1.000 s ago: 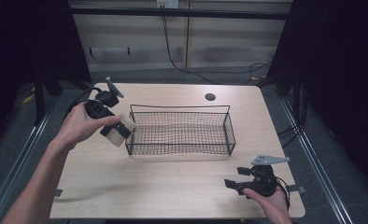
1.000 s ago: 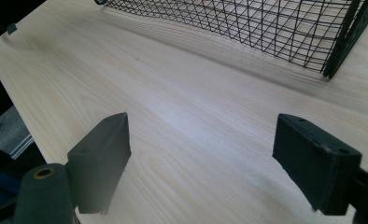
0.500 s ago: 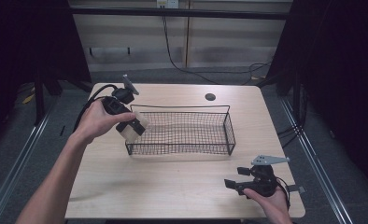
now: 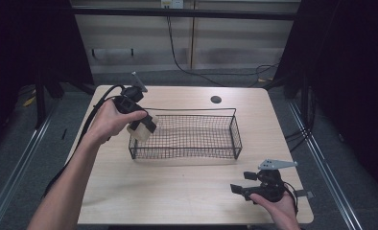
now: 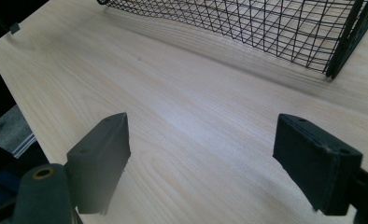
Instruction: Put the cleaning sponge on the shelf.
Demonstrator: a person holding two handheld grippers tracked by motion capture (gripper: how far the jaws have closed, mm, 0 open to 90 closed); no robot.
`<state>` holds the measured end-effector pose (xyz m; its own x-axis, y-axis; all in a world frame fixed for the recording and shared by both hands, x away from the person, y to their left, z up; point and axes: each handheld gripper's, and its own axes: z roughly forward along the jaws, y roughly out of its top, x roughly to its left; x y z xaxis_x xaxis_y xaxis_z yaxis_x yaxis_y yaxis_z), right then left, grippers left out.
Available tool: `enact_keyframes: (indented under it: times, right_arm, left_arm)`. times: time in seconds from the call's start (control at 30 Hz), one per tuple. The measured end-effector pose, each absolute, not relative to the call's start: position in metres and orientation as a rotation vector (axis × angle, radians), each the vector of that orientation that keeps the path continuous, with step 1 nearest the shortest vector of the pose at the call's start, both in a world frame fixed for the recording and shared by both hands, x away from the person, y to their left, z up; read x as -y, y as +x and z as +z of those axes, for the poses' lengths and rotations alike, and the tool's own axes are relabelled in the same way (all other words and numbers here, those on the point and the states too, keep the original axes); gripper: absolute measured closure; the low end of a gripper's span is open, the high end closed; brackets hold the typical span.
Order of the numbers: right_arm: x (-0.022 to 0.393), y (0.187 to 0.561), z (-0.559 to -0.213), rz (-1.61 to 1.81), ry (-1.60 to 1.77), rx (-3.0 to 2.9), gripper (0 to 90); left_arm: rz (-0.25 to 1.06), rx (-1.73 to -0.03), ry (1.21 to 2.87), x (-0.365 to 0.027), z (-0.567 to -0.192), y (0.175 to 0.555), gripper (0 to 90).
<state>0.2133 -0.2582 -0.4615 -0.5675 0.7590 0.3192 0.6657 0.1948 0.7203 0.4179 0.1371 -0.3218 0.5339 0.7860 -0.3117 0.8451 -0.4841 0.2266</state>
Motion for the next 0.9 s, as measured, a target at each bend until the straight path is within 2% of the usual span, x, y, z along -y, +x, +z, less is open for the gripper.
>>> enact_keyframes:
  times: [0.2, 0.5, 0.6, 0.9]
  right_arm:
    - [0.258, 0.213, -0.461, 1.317, 1.404, -2.344, 18.5]
    - [0.258, 0.213, -0.461, 1.313, 1.404, -2.346, 18.5]
    - [0.257, 0.213, -0.461, 1.306, 1.403, -2.35, 18.6]
    - [0.257, 0.214, -0.461, 1.309, 1.404, -2.351, 18.6]
  left_arm:
    - [-0.25, -1.423, 2.372, -0.128, -0.33, 0.422, 26.6]
    - [-0.203, -1.519, 2.352, -0.124, -0.344, 0.429, 26.6]
    - [-0.238, -1.55, 2.316, -0.124, -0.351, 0.431, 26.6]
    - [-0.226, -1.619, 2.287, -0.126, -0.362, 0.434, 26.5]
